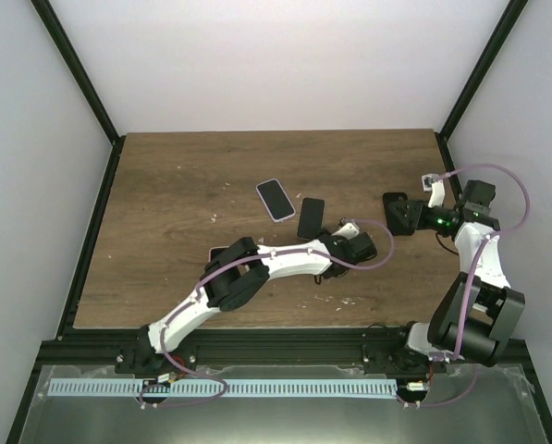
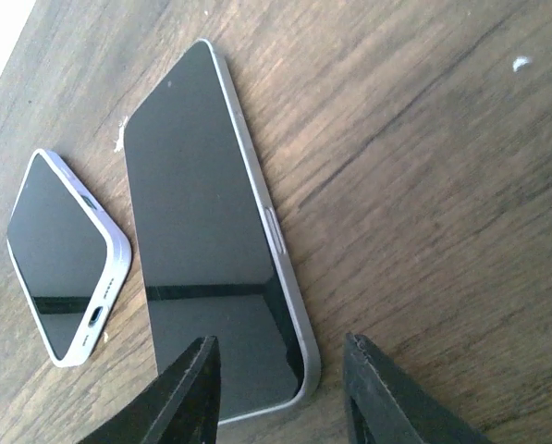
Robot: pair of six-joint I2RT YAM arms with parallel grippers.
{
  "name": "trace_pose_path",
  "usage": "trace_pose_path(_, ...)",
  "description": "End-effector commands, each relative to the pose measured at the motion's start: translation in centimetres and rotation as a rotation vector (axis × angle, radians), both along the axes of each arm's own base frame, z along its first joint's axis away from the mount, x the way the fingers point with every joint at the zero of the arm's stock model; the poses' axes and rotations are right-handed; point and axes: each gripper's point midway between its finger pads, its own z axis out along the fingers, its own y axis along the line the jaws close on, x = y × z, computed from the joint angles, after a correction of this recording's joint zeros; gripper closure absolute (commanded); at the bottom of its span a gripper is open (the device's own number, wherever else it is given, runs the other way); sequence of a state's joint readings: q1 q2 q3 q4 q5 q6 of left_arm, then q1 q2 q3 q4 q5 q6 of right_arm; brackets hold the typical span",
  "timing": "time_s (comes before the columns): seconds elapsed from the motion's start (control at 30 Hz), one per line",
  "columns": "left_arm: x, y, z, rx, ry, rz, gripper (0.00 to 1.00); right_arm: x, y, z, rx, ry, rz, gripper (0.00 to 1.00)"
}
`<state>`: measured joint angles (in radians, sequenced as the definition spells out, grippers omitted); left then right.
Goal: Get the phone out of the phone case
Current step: Place the phone at the center of the board, then pick up the phone at the center of the board.
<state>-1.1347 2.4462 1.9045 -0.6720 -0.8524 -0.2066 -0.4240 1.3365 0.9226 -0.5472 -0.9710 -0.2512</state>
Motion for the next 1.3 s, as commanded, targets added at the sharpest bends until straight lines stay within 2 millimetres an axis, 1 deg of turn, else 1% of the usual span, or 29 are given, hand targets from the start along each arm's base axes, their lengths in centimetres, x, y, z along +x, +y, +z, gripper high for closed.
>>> trace_pose_path(0.0,0.6,-1.1,2.5,-0.069,0.007,-0.026,0.57,-0.1,-0.4,0.6,-0.034,-0.04,-0.006,0.59)
trace_pose_path(0.1,-0.4,-1.4,5.0,-0.161,0.045,-0.056,0.49,0.0,-0.8,1.3,-0.065,-0.052,-0.024,0.58)
trace_pose_path(0.17,-1.8,-0.8,6.3,-0.226,0.094,-0.074,0.44,-0.1,-1.1,2.6,-0.088,-0.071,-0.056,0.58)
trace_pose_path(0.23,-3.3,0.6,8.7,-0.305,0.12,-0.078,0.4,-0.2,-1.0,4.7,-0.132,-0.129,-0.069,0.57)
trace_pose_path(0.27,-4.0,1.5,11.0,-0.37,0.116,-0.079,0.38,-0.1,-0.7,5.8,-0.167,-0.163,-0.067,0.57)
trace_pose_path(0.3,-4.8,2.7,12.3,-0.404,0.118,-0.083,0.36,-0.1,-0.2,6.8,-0.206,-0.19,-0.062,0.56)
trace_pose_path(0.33,-5.5,3.8,13.8,-0.439,0.116,-0.086,0.34,-0.1,0.6,7.7,-0.239,-0.213,-0.045,0.55)
trace_pose_path(0.4,-6.9,6.3,16.0,-0.487,0.134,-0.097,0.28,-0.1,2.6,9.3,-0.279,-0.245,0.003,0.5)
trace_pose_path(0.47,-7.9,8.8,17.5,-0.529,0.179,-0.098,0.24,0.0,4.8,10.3,-0.297,-0.254,0.054,0.35)
trace_pose_path(0.5,-8.3,10.3,17.8,-0.547,0.214,-0.081,0.22,0.4,6.0,10.2,-0.32,-0.246,0.074,0.26)
trace_pose_path(0.53,-8.5,11.9,17.7,-0.566,0.263,-0.056,0.2,0.6,8.1,10.5,-0.335,-0.255,0.125,0.18)
trace_pose_path(0.57,-8.4,13.4,18.1,-0.606,0.301,-0.037,0.19,1.0,8.7,10.1,-0.35,-0.242,0.136,0.14)
trace_pose_path(0.6,-8.4,14.8,18.3,-0.646,0.336,-0.021,0.18,1.4,10.1,9.8,-0.363,-0.241,0.171,0.09)
trace_pose_path(0.63,-8.2,16.6,17.9,-0.676,0.362,0.01,0.18,1.8,11.8,9.7,-0.375,-0.24,0.21,0.03)
trace_pose_path(0.67,-7.9,18.2,18.2,-0.713,0.36,0.031,0.16,2.5,12.9,9.2,-0.382,-0.23,0.234,0.01)
trace_pose_path(0.7,-7.4,19.8,18.4,-0.741,0.343,0.053,0.14,3.1,14.0,8.5,-0.391,-0.213,0.264,0.0)
trace_pose_path(0.77,-6.5,22.8,19.0,-0.777,0.272,0.085,0.09,4.1,16.5,6.2,-0.419,-0.152,0.34,0.0)
trace_pose_path(0.83,-6.0,25.4,19.2,-0.784,0.204,0.119,0.03,4.2,18.8,3.5,-0.456,-0.077,0.422,0.0)
trace_pose_path(0.87,-5.8,26.3,19.1,-0.783,0.176,0.135,0.01,4.1,19.5,2.3,-0.471,-0.047,0.457,0.01)
trace_pose_path(0.93,-5.5,27.6,18.4,-0.784,0.127,0.168,0.0,4.3,20.2,0.1,-0.512,-0.01,0.49,0.02)
trace_pose_path(0.97,-5.5,27.9,18.0,-0.79,0.116,0.174,0.0,4.7,20.5,-0.7,-0.533,-0.004,0.492,0.02)
trace_pose_path(1.07,-5.5,29.1,17.2,-0.761,0.098,0.202,0.0,6.9,21.6,-2.3,-0.555,0.017,0.474,0.02)
trace_pose_path(1.1,-5.4,29.5,17.4,-0.749,0.081,0.216,0.0,7.6,22.2,-3.7,-0.553,0.062,0.479,0.02)
trace_pose_path(1.2,-5.4,30.0,18.2,-0.75,0.037,0.213,0.0,9.3,24.3,-5.6,-0.542,0.126,0.487,0.06)
trace_pose_path(1.27,-5.4,30.2,18.5,-0.742,0.026,0.211,0.0,10.2,25.1,-7.2,-0.55,0.147,0.484,0.06)
